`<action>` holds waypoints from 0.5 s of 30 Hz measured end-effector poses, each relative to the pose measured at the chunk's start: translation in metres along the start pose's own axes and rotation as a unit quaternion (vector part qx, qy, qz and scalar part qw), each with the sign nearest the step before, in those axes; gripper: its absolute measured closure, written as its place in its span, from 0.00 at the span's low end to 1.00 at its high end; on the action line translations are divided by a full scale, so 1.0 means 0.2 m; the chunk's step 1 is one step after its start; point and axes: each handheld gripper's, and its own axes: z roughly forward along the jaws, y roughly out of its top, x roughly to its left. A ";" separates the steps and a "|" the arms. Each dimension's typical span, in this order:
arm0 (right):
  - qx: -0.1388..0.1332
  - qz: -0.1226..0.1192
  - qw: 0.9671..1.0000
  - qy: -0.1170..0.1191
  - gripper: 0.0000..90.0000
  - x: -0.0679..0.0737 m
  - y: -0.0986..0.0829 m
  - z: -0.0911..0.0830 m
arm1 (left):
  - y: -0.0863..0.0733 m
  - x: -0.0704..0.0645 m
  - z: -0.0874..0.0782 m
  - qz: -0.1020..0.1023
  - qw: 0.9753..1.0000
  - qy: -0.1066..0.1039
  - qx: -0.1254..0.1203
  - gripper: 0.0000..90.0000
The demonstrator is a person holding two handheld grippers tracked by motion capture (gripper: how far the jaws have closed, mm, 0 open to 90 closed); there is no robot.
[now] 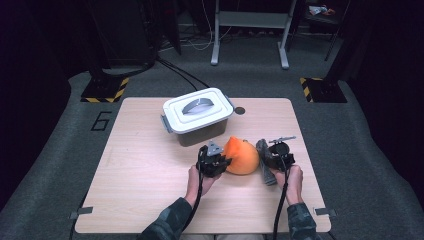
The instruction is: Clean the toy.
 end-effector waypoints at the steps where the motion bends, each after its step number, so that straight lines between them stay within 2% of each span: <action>1: 0.000 0.000 1.000 0.000 0.82 0.00 0.00 0.00 | 0.00 0.00 0.00 0.000 1.000 0.000 0.000 0.85; 2: -0.022 -0.009 1.000 -0.002 0.82 0.00 0.02 -0.06 | 0.00 0.00 0.00 -0.001 1.000 0.000 0.001 0.85; 3: -0.022 -0.009 1.000 -0.002 0.82 0.00 0.02 -0.06 | 0.00 0.00 0.00 -0.001 1.000 0.000 0.001 0.85; 4: -0.040 -0.014 0.999 -0.003 0.82 0.02 0.03 -0.12 | 0.00 0.00 0.00 -0.002 1.000 0.000 -0.001 0.85; 5: -0.040 -0.014 0.999 -0.003 0.82 0.02 0.03 -0.12 | 0.00 0.00 0.00 -0.002 1.000 0.000 -0.001 0.85; 6: -0.057 -0.020 0.998 0.002 0.82 0.05 0.06 -0.19 | 0.00 0.00 0.00 -0.001 1.000 0.001 -0.001 0.85; 8: -0.064 -0.029 0.998 0.002 0.82 0.08 0.07 -0.22 | 0.00 0.00 0.00 -0.002 1.000 0.000 -0.002 0.85; 9: -0.075 -0.043 0.996 0.012 0.81 0.13 0.09 -0.26 | 0.00 0.00 0.00 -0.002 1.000 0.000 -0.002 0.85; 11: -0.077 -0.058 0.995 0.019 0.82 0.18 0.11 -0.28 | 0.00 0.00 0.00 -0.002 1.000 0.000 -0.002 0.84; 12: -0.077 -0.058 0.995 0.019 0.82 0.18 0.11 -0.28 | 0.00 0.00 0.00 -0.002 1.000 0.000 -0.002 0.84; 13: -0.069 -0.072 0.995 0.024 0.81 0.23 0.12 -0.27 | 0.00 0.00 0.00 -0.002 1.000 0.000 -0.002 0.84; 15: -0.065 -0.078 0.995 0.025 0.82 0.24 0.12 -0.25 | 0.00 0.00 0.00 -0.001 1.000 0.001 -0.001 0.83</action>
